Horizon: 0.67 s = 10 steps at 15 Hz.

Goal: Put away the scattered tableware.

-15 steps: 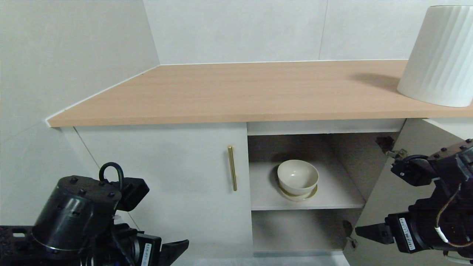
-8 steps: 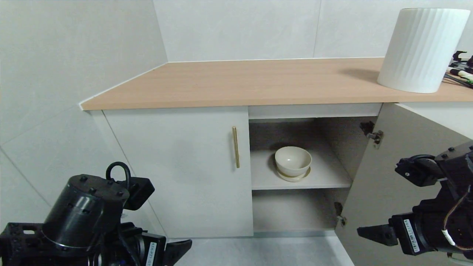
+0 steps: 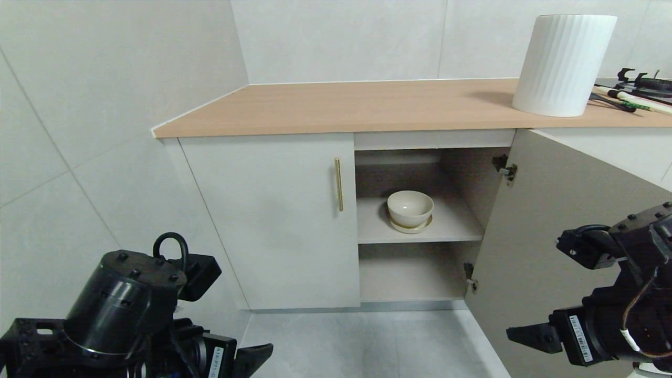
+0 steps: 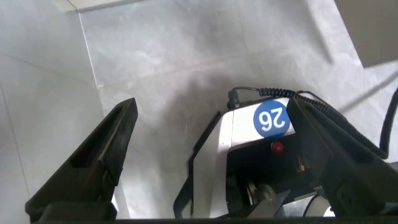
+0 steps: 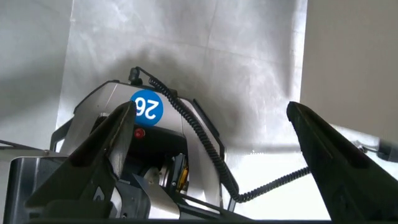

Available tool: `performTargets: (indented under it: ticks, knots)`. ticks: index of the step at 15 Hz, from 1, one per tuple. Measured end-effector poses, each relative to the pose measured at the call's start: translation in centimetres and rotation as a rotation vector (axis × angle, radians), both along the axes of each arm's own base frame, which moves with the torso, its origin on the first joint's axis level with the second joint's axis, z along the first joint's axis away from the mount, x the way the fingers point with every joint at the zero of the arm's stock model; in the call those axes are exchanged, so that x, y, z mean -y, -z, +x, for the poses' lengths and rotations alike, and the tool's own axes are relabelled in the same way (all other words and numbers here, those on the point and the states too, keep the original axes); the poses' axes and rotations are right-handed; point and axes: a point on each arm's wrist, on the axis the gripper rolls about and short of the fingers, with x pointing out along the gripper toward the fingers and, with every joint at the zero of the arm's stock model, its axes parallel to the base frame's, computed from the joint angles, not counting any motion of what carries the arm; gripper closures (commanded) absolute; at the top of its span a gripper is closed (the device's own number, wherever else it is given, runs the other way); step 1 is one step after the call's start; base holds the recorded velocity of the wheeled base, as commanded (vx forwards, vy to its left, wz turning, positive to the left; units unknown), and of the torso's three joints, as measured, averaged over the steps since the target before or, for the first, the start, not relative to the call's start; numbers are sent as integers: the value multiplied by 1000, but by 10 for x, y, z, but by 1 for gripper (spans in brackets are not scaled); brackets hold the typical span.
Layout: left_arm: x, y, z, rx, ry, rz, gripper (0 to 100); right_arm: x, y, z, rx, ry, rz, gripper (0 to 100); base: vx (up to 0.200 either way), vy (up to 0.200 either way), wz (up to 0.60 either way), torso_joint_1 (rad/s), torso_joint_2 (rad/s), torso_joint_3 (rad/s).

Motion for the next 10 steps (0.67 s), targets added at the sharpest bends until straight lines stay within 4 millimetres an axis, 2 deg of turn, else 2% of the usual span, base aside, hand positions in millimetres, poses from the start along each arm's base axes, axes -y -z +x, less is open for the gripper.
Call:
performTargets:
  ticks: [6, 10]
  knots:
    - [1, 2, 0, -7, 4, 5, 0, 0, 3, 1, -5, 7, -18, 0, 0, 0, 0, 0, 0, 0]
    - [2, 3, 0, -10, 8, 15, 0, 1, 5, -1, -18, 3, -30, 0, 0, -200, 0, 4, 0, 7]
